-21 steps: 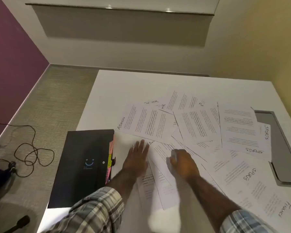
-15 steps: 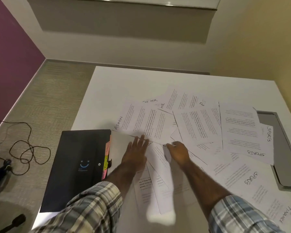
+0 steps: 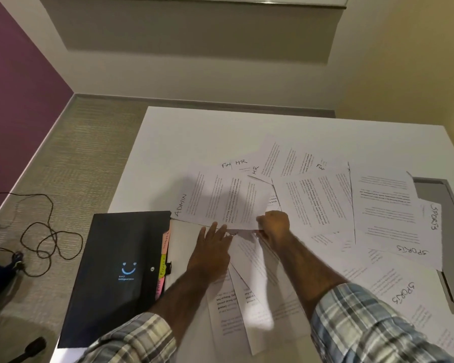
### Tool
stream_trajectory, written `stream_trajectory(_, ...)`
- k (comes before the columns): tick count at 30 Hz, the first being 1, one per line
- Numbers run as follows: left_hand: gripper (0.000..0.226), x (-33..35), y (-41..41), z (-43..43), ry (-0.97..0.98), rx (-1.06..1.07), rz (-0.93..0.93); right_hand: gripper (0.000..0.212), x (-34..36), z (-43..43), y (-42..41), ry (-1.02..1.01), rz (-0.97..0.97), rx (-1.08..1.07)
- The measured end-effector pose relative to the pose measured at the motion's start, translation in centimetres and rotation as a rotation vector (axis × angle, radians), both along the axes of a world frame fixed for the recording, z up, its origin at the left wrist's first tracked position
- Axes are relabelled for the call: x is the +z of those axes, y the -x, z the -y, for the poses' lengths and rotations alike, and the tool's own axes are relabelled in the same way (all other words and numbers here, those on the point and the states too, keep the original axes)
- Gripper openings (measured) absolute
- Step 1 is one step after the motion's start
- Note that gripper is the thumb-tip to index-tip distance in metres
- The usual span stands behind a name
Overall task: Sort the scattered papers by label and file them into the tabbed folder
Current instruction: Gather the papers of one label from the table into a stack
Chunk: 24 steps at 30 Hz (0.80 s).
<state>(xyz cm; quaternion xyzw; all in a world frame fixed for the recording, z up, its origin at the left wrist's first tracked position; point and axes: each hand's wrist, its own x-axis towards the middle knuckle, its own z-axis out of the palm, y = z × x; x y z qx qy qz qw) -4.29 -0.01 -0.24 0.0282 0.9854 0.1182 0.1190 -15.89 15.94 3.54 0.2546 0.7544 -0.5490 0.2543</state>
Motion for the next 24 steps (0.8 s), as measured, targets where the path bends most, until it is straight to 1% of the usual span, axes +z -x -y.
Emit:
stream_trajectory(1,0.041,0.3,-0.1,-0.4,-0.082,0.088,-0.104,0.031,0.2,0.2,-0.2,-0.036,-0.037,0.031)
stream_trajectory(2,0.028,0.9,-0.2,-0.9,-0.194,0.239,-0.2,0.035,0.3,0.3,-0.5,-0.056,-0.065,0.045)
stream_trajectory(3,0.021,1.7,-0.3,-1.5,-0.336,0.43,-0.252,0.033,0.7,0.3,-0.9,-0.039,-0.069,0.026)
stream_trajectory(4,0.025,2.5,-0.3,-2.2,-0.523,0.651,-0.215,0.028,1.2,0.2,-1.5,0.012,-0.059,-0.033)
stream_trajectory(5,0.034,3.4,0.0,-3.0,-0.747,0.882,-0.11,0.021,1.8,0.0,-2.2,0.07,-0.044,-0.097)
stream_trajectory(6,0.042,4.2,0.4,-3.6,-0.97,1.102,0.028,0.014,2.4,-0.2,-3.0,0.138,-0.022,-0.162)
stream_trajectory(7,0.048,4.9,0.8,-4.0,-1.183,1.276,0.18,0.008,2.8,-0.5,-4.1,0.199,0.015,-0.209)
stream_trajectory(8,0.052,5.4,1.1,-4.4,-1.378,1.374,0.298,0.005,3.2,-1.0,-5.4,0.265,0.051,-0.255)
stream_trajectory(9,0.05,5.4,1.4,-4.6,-1.531,1.408,0.346,0.003,3.0,-1.5,-6.6,0.322,0.093,-0.291)
stream_trajectory(10,0.044,5.3,1.5,-4.8,-1.62,1.414,0.329,0.002,2.9,-2.1,-8.0,0.365,0.133,-0.314)
stream_trajectory(11,0.035,5.2,1.4,-4.9,-1.636,1.414,0.292,0.005,2.7,-2.8,-9.5,0.371,0.166,-0.297)
stream_trajectory(12,0.028,5.1,1.3,-4.9,-1.592,1.421,0.251,0.013,2.6,-3.6,-11.0,0.36,0.194,-0.264)
stream_trajectory(13,0.025,4.9,0.9,-4.9,-1.496,1.414,0.21,0.023,2.4,-4.4,-12.3,0.345,0.212,-0.222)
stream_trajectory(15,0.023,5.0,0.1,-4.7,-1.305,1.311,0.141,0.03,2.2,-6.2,-14.4,0.337,0.211,-0.205)
stream_trajectory(16,0.024,5.5,-0.6,-4.6,-1.247,1.231,0.128,0.031,2.4,-7.0,-15.0,0.305,0.198,-0.244)
stream_trajectory(17,0.022,6.3,-1.2,-4.5,-1.207,1.137,0.127,0.035,2.4,-7.9,-15.2,0.231,0.17,-0.292)
stream_trajectory(19,0.018,7.6,-2.5,-4.3,-1.175,0.974,0.153,0.042,3.1,-9.8,-14.8,0.055,0.056,-0.349)
stream_trajectory(20,0.018,8.1,-3.1,-4.0,-1.176,0.913,0.175,0.041,3.5,-10.7,-14.4,0.006,-0.002,-0.342)
stream_trajectory(22,0.018,8.3,-3.9,-3.3,-1.188,0.839,0.233,0.035,4.7,-12.3,-13.5,0.005,-0.023,-0.218)
stream_trajectory(24,0.015,8.5,-4.3,-3.0,-1.202,0.782,0.297,0.03,5.9,-13.3,-12.9,0.115,0.031,-0.092)
